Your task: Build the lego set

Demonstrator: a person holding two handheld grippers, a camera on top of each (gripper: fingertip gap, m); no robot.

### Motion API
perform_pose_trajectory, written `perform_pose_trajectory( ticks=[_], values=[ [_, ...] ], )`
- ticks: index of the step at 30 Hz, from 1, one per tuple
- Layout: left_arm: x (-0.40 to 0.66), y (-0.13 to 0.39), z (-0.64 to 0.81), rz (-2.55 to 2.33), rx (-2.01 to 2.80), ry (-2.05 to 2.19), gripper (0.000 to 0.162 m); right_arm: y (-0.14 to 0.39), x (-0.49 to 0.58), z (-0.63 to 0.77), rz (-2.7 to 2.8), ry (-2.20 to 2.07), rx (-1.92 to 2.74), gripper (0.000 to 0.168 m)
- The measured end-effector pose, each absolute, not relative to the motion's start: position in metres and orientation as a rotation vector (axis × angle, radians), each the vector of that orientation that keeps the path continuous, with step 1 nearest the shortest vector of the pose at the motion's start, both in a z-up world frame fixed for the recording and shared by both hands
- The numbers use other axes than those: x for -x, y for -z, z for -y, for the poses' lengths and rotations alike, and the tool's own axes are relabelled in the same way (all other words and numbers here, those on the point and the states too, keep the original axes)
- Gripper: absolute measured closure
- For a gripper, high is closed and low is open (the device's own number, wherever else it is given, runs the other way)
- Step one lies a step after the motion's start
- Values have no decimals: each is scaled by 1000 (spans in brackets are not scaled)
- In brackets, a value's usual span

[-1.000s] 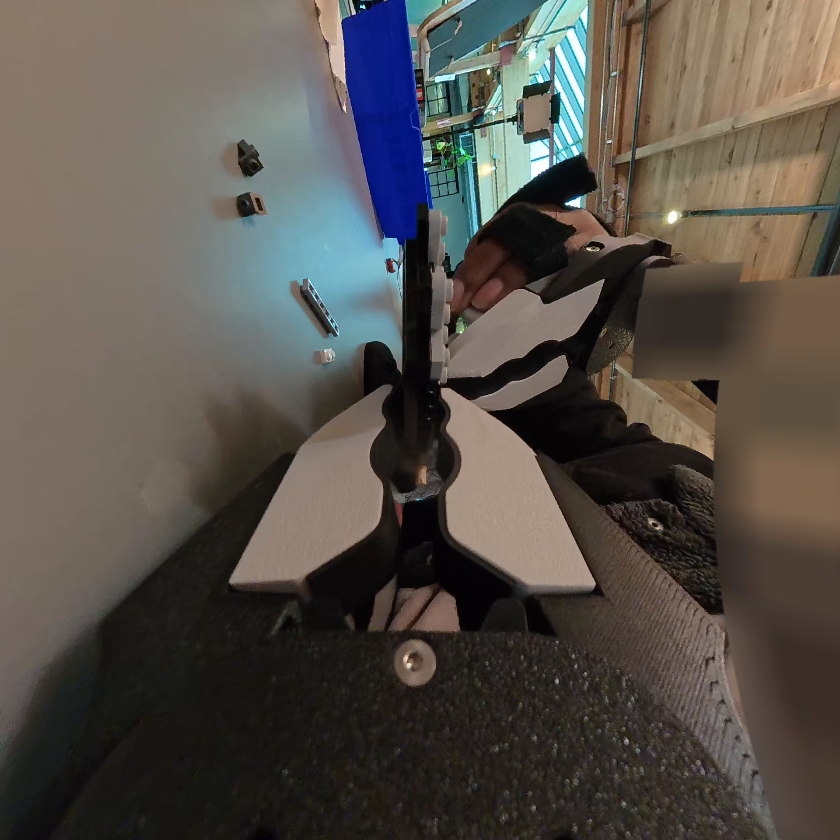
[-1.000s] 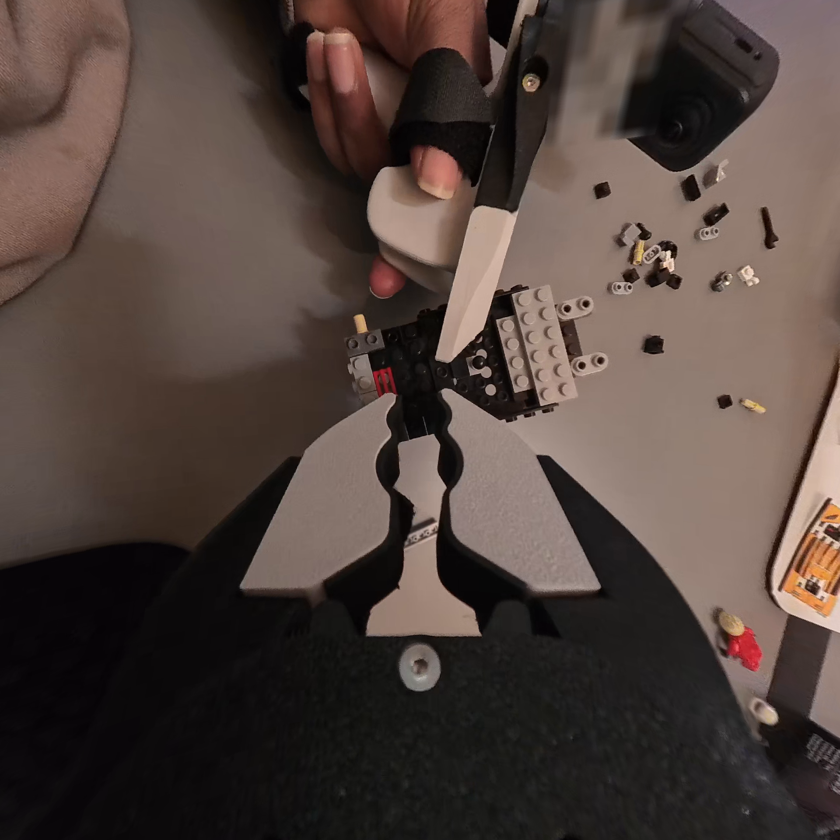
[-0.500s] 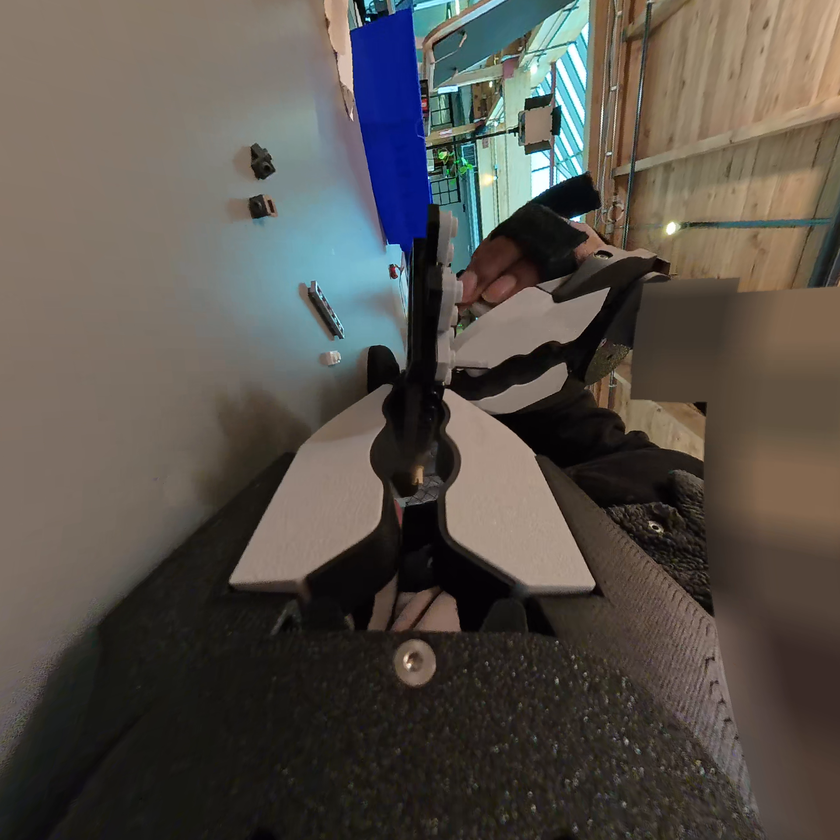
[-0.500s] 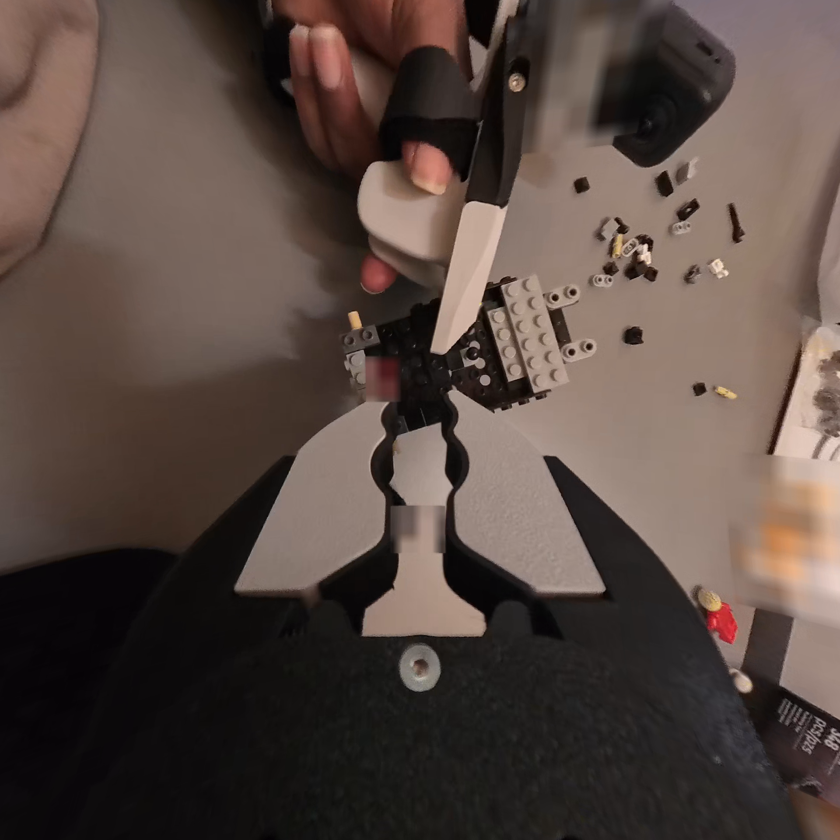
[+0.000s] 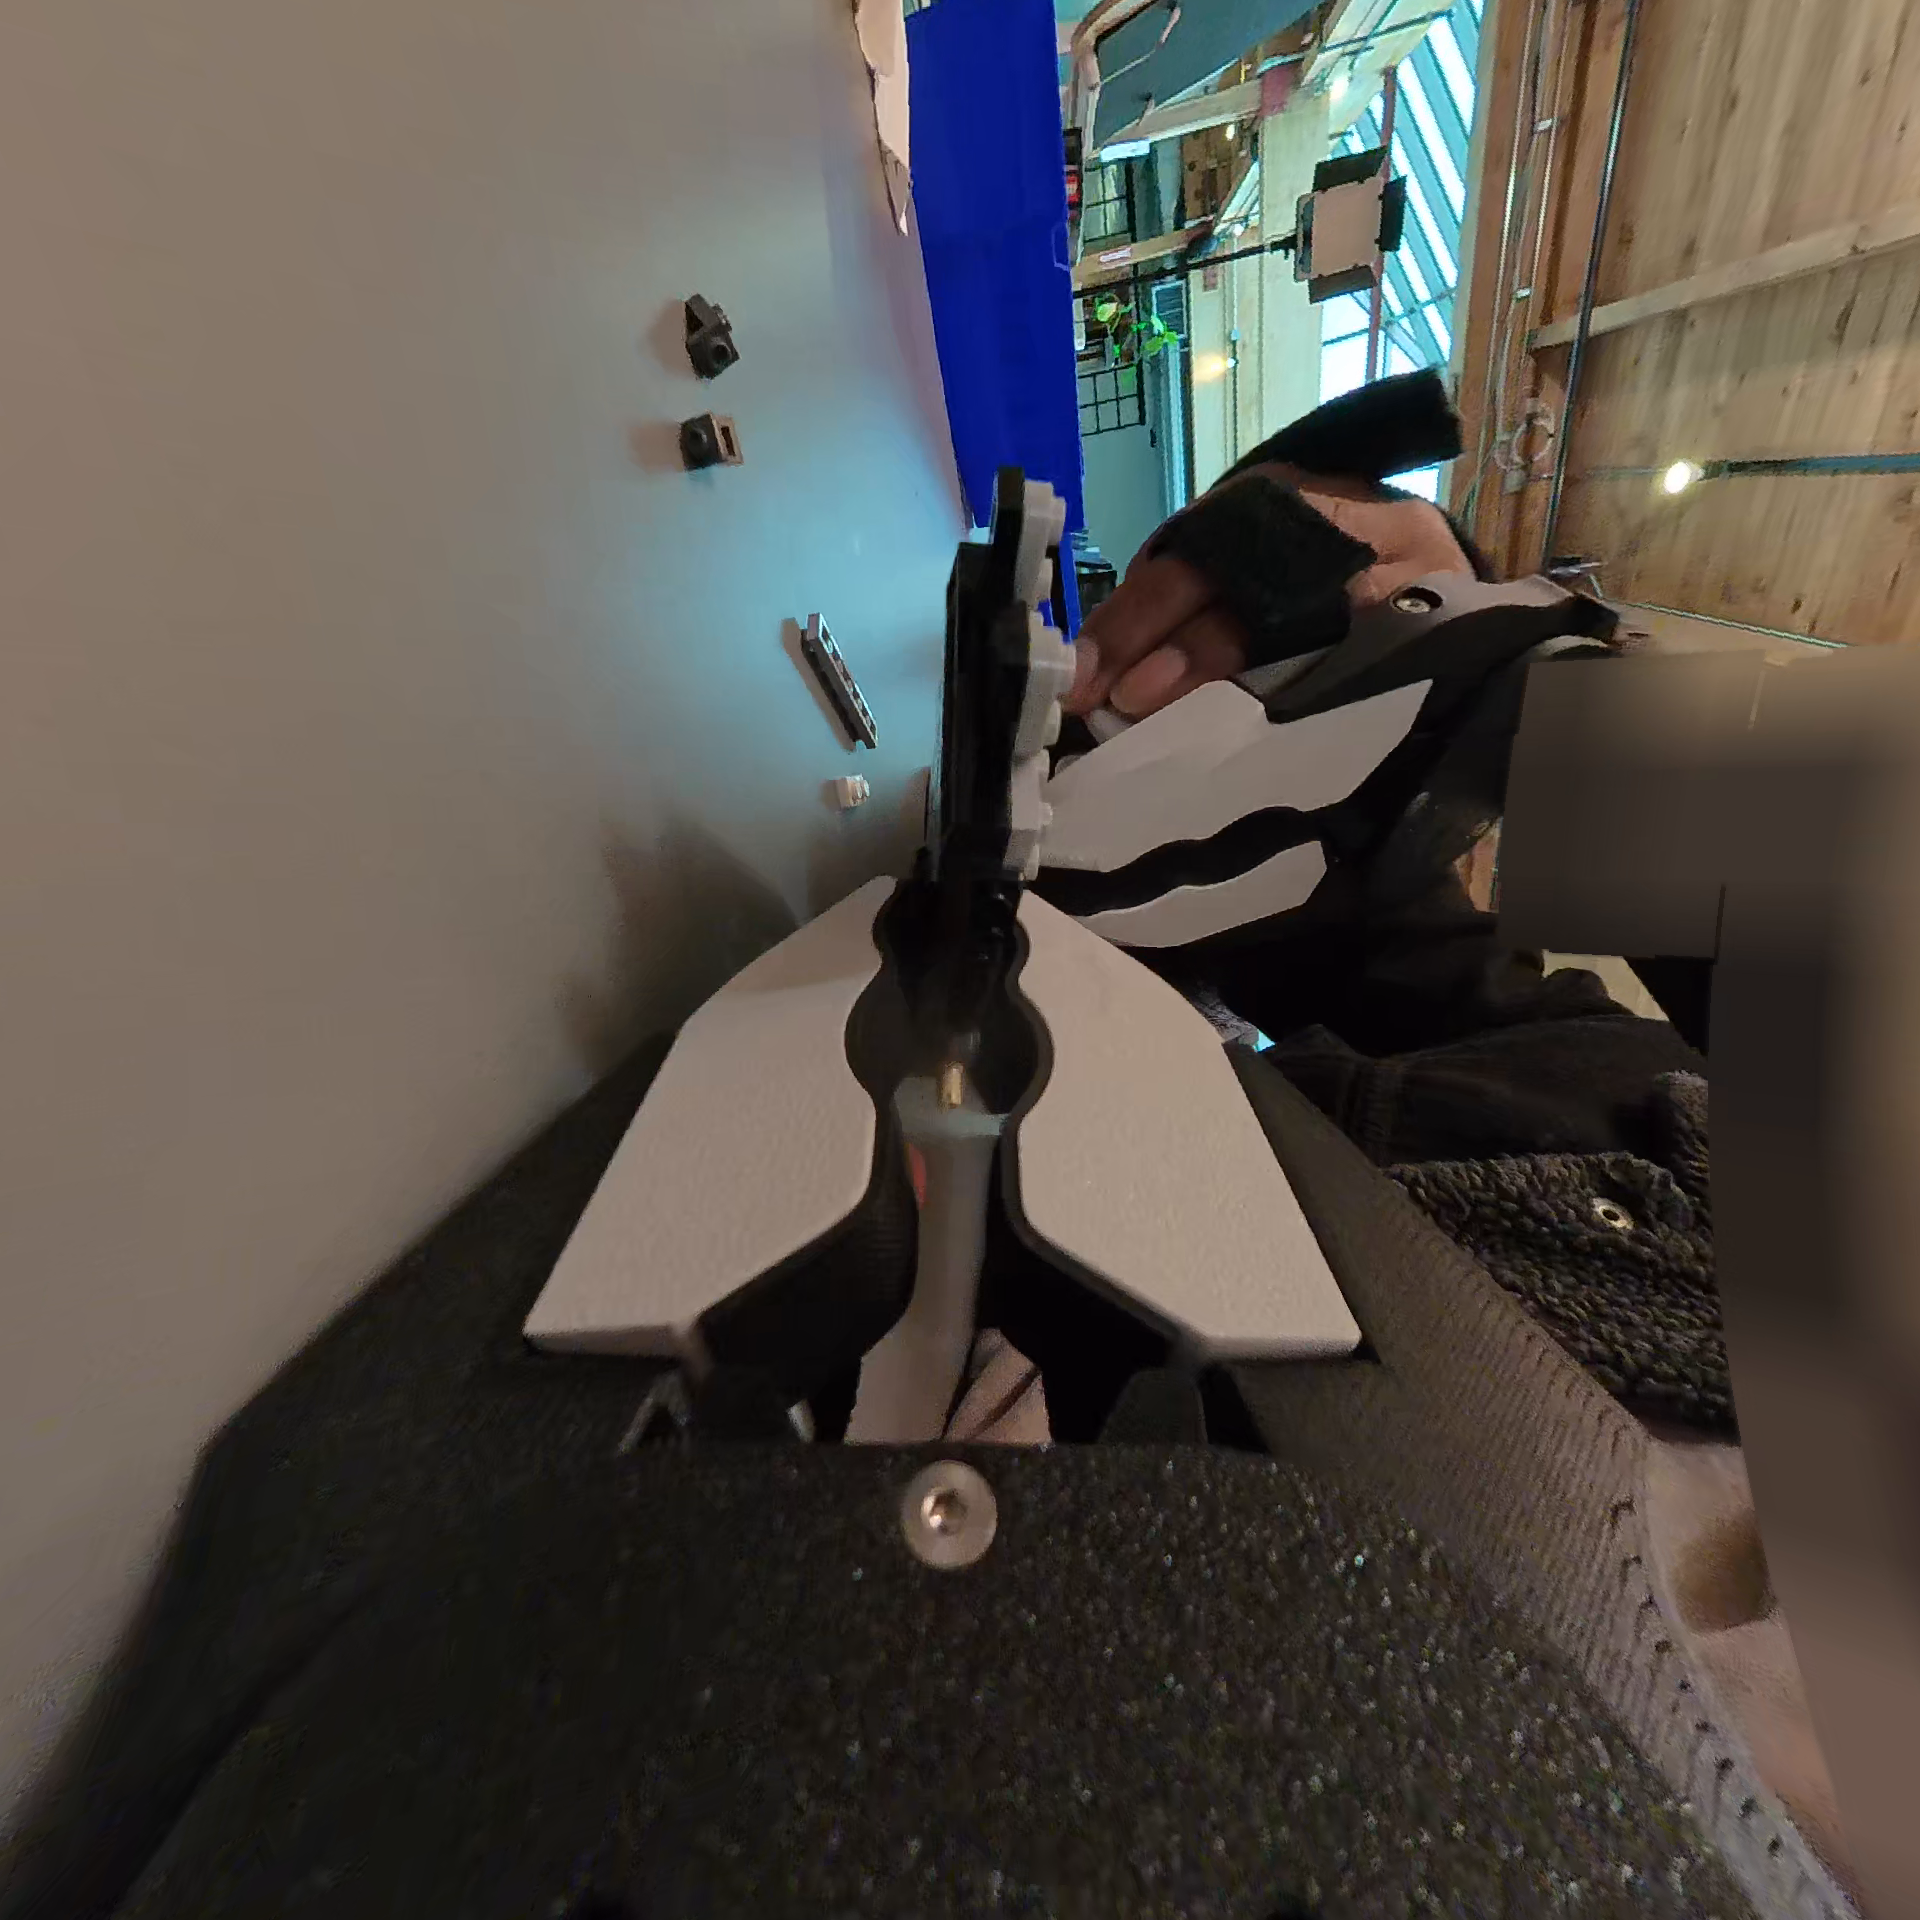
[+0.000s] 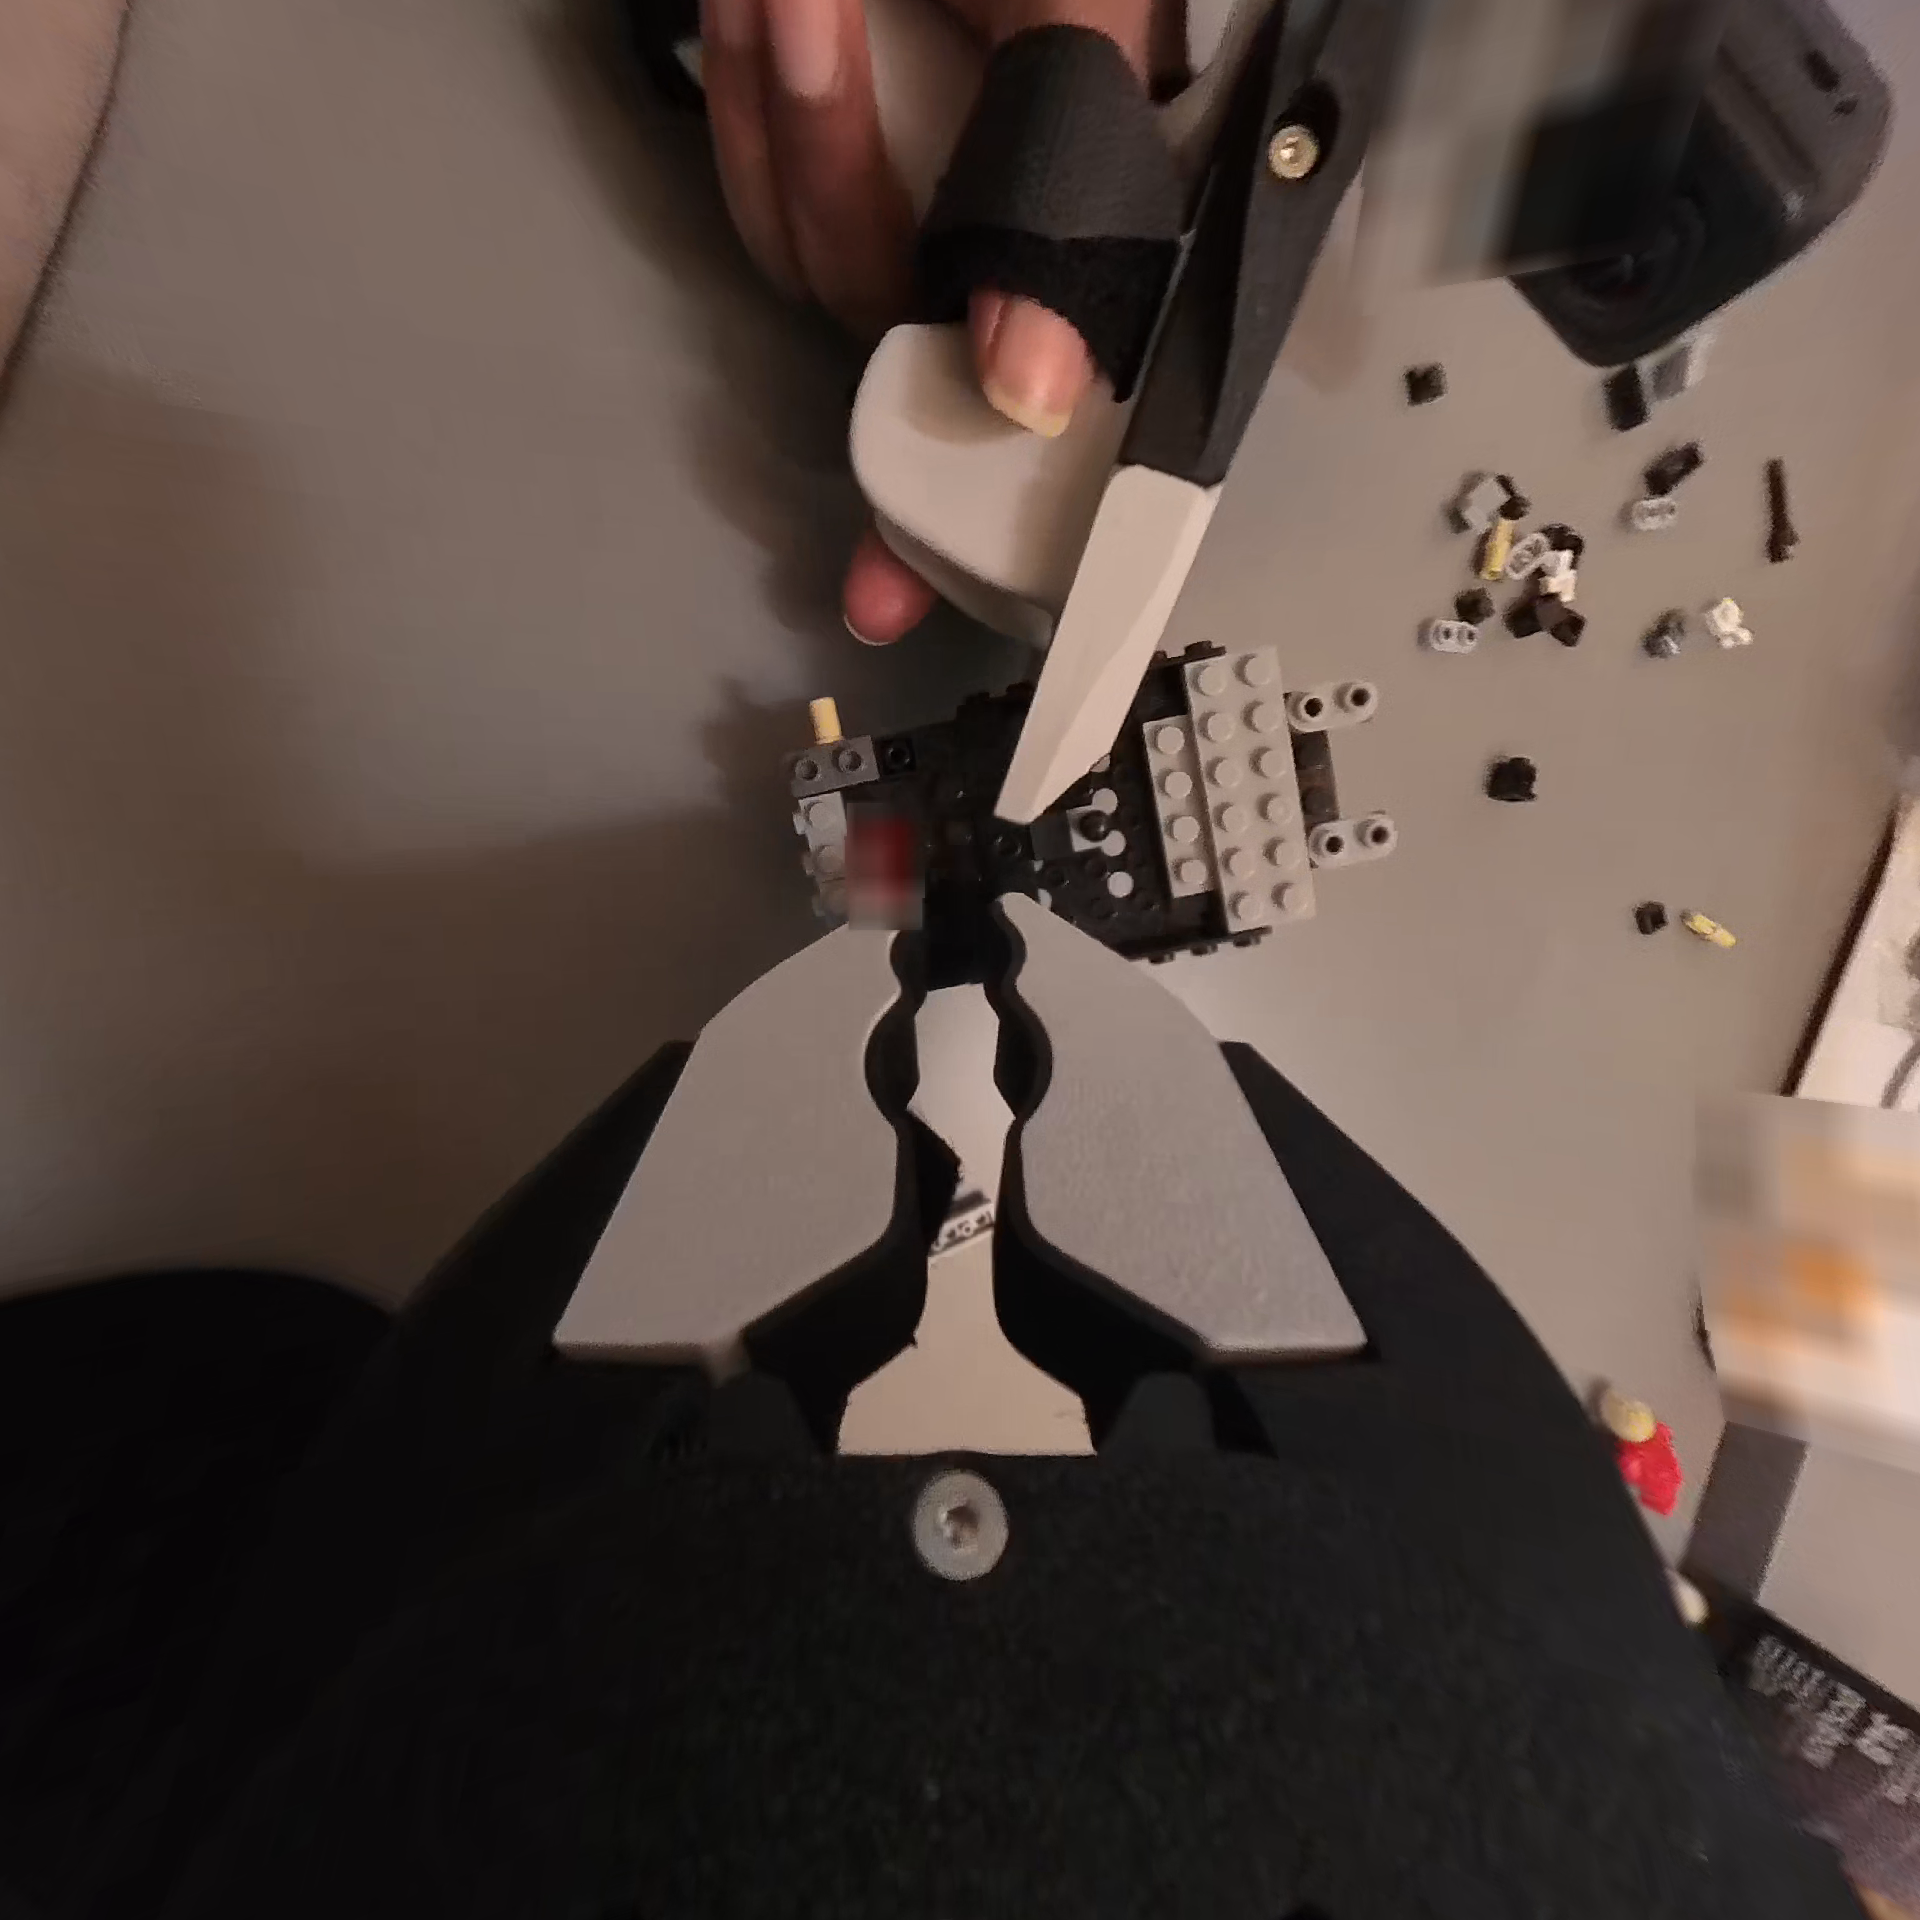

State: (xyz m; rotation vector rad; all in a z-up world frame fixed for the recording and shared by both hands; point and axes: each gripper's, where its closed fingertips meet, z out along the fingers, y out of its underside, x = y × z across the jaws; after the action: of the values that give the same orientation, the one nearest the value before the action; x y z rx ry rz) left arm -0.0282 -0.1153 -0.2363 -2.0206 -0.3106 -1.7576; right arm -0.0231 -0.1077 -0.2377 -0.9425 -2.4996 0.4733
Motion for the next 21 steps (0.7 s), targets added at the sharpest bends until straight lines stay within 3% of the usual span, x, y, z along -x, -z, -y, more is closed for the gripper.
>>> perform_pose_trajectory(
  ticks=[1, 4, 12, 21],
  values=[
    [30, 237, 114, 320, 2016, 1740, 150, 233, 22, 110, 2456, -530, 956, 168],
    [32, 236, 111, 324, 2010, 1716, 150, 228, 26, 113, 2342, -607, 1008, 168],
    [43, 219, 102, 260, 1916, 1558, 150, 209, 33, 81, 1675, -1010, 1668, 149],
    [50, 197, 99, 23, 1857, 1197, 150, 200, 45, 85, 1429, -1053, 1692, 154]
  ],
)
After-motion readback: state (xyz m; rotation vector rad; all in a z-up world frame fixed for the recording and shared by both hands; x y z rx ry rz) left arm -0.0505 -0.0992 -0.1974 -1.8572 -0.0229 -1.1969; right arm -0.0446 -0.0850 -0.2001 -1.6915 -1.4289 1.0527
